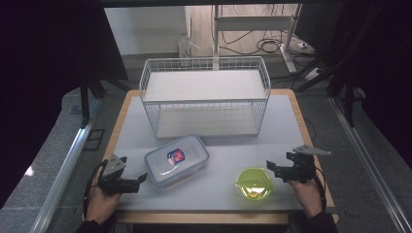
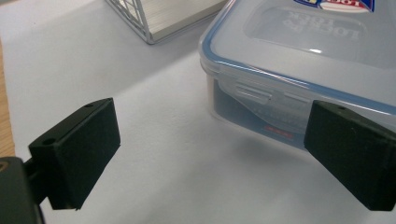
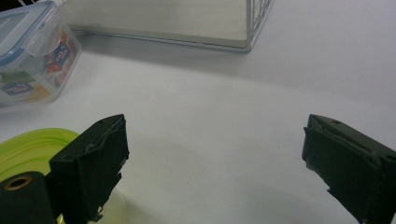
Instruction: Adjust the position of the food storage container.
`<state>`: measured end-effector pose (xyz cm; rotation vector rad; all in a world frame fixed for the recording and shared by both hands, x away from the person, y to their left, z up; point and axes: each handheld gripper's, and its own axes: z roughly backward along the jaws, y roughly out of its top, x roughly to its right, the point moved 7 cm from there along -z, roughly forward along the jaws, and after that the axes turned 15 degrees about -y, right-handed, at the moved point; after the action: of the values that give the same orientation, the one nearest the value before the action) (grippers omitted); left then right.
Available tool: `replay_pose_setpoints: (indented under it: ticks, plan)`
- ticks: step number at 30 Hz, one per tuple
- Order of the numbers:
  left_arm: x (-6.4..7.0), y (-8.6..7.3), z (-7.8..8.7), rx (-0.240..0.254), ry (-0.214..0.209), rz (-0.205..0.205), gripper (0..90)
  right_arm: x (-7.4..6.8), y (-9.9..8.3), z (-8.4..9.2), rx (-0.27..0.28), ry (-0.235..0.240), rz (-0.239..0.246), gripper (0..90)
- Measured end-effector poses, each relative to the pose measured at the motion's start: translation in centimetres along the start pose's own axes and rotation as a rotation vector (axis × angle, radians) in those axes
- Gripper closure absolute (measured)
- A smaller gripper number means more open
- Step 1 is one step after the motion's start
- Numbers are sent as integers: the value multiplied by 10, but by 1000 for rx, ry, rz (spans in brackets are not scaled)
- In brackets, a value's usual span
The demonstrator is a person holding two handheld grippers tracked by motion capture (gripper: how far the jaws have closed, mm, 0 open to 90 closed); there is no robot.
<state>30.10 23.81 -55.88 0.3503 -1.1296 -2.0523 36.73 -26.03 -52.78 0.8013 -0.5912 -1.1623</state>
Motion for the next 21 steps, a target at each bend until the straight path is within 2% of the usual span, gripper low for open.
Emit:
replay_pose_setpoints:
  ticks: [5, 9, 14, 21]
  plan:
    - [0, 0, 0, 17, -21, 20, 33, -1, 2, 1, 18, -17, 15, 62]
    - [1, 0, -1, 26, -46, 27, 32, -4, 2, -1, 9, -23, 27, 41]
    - [3, -2, -5, 0, -43, 11, 30, -4, -1, -4, -9, -22, 43, 24]
    - [2, -2, -5, -4, -45, 19, 33, -5, -1, -4, -7, -10, 52, 15]
